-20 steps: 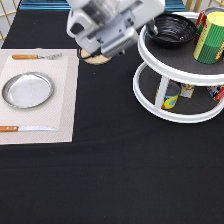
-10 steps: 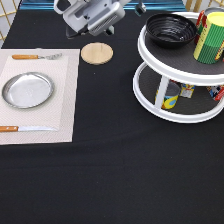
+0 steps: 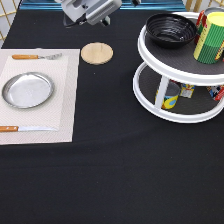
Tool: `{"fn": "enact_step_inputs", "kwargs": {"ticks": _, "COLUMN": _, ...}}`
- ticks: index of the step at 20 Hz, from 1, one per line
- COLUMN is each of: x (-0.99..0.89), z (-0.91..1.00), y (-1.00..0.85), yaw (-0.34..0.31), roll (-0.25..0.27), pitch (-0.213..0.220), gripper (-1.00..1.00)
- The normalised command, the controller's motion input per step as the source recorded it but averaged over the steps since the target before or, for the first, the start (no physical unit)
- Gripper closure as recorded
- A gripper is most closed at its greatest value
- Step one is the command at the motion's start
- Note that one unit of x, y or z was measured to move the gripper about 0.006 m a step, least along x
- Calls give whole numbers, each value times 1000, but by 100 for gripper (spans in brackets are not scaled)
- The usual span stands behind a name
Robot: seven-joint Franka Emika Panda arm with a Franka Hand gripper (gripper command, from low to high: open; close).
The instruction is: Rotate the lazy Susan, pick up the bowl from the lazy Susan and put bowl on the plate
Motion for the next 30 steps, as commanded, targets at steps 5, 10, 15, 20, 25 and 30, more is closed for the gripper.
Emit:
{"fn": "enact_step_inputs", "kwargs": {"ticks": 5, "x": -303, "z": -39, "y": 899, "yaw": -1, "roll": -183, "pitch": -146, "gripper": -100}}
{"fn": "enact_step_inputs", "kwargs": {"ticks": 10, "x": -22, "z": -257, "y": 798, "yaw": -60, "roll": -216, "pitch": -79, "gripper": -100}}
{"fn": "enact_step_inputs", "kwargs": {"ticks": 15, "x": -313, "z": -431, "y": 203, "yaw": -83, "roll": -218, "pitch": -100, "gripper": -100}}
{"fn": "enact_step_inputs", "kwargs": {"ticks": 20, "x": -371, "z": -146, "y": 59, "yaw": -71, "roll": -234, "pitch": -89, "gripper": -100}}
{"fn": "enact_step_inputs", "kwargs": {"ticks": 25, "x": -270, "z": 58, "y": 275, "yaw": -56, "roll": -238, "pitch": -70, "gripper": 100}}
{"fn": "enact_step_inputs", "kwargs": {"ticks": 30, "x": -245, "z": 168, "y": 361, "yaw": -25, "roll": -234, "pitch": -65, "gripper": 100}}
